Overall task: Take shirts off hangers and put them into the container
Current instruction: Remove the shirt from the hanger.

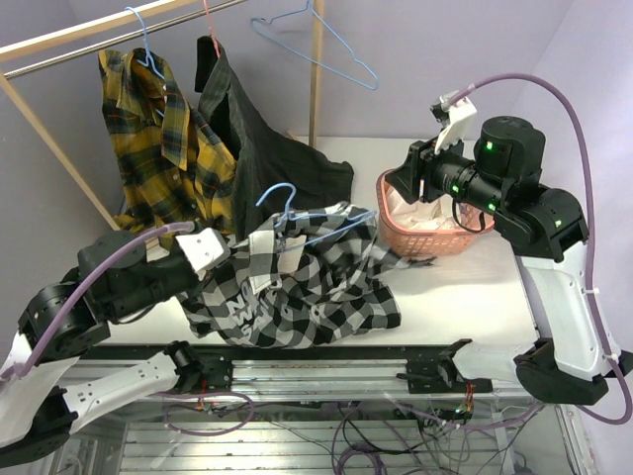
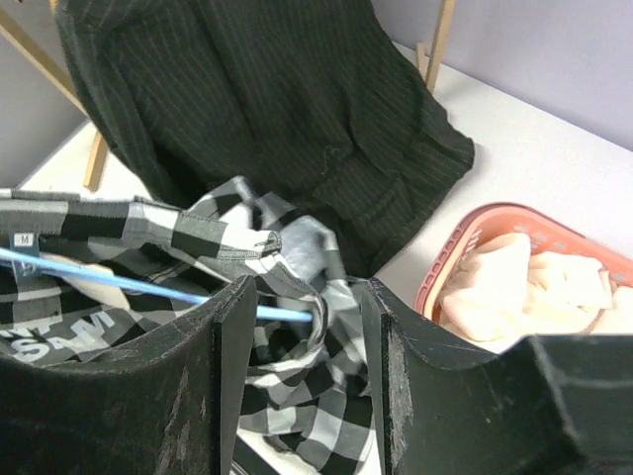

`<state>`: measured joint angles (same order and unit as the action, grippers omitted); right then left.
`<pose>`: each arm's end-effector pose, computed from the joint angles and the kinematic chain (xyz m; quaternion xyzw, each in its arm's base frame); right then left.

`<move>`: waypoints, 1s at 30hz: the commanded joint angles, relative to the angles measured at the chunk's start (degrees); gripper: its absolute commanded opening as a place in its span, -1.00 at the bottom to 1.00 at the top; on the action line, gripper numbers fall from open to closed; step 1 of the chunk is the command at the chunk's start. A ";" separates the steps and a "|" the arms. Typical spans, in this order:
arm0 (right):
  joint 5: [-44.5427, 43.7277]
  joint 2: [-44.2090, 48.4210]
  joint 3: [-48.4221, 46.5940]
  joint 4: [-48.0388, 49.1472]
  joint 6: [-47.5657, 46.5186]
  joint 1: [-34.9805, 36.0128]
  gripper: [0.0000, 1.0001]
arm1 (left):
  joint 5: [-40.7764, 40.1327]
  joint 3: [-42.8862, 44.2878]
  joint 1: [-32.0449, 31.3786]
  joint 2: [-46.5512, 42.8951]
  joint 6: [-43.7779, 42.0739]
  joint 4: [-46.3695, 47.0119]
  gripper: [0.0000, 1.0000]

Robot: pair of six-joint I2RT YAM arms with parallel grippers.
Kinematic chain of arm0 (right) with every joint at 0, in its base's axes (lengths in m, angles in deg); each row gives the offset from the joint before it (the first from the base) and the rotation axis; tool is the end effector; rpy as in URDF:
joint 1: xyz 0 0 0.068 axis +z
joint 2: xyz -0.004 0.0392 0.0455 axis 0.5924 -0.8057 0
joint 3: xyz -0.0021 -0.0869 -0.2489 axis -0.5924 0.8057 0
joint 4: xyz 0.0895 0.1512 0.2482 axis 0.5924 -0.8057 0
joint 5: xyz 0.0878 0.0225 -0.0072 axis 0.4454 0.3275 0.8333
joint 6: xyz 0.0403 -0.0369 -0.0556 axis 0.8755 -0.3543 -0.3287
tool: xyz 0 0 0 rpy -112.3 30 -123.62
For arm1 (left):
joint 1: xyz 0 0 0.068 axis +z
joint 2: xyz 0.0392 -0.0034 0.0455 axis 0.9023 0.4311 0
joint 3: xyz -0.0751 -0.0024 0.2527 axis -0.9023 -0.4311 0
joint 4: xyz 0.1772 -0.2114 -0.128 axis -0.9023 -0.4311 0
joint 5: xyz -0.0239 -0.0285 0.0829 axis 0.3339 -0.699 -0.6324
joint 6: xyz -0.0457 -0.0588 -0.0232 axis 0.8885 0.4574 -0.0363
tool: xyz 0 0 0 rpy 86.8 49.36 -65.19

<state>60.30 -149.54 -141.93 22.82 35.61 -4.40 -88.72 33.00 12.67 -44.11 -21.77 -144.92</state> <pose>0.2214 0.1473 0.5355 -0.2177 0.7803 0.2336 0.5377 0.0886 -0.1099 0.4645 0.4163 0.6878 -0.1949 0.5617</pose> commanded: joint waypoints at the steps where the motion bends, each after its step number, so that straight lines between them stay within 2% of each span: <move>1: -3.74 0.28 1.12 -1.41 -0.73 -0.28 -0.08 | 4.60 1.25 0.34 1.14 -0.70 5.15 -0.86; 5: -1.37 1.38 2.76 0.48 -1.30 -0.28 -0.08 | 4.89 2.13 0.36 0.17 -0.25 5.45 -0.86; 10: 10.88 3.65 3.10 2.92 -3.12 -0.28 -0.13 | 5.85 1.45 0.36 0.19 -0.21 7.13 -0.86; 15: 22.80 4.82 2.69 0.83 -7.19 -0.28 -0.16 | 8.22 0.87 0.35 3.24 -1.39 8.92 -0.86; 25: 28.77 8.21 10.93 1.28 -12.41 -0.33 -0.11 | 13.87 3.73 0.30 6.03 -1.84 9.33 -0.86; 30: 28.15 9.03 15.85 2.19 -13.75 -0.28 -0.11 | 15.11 5.07 0.30 6.19 -1.67 8.96 -0.87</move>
<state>86.99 -141.34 -129.01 24.15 24.35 -4.49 -76.88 35.16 12.67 -37.34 -23.28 -139.90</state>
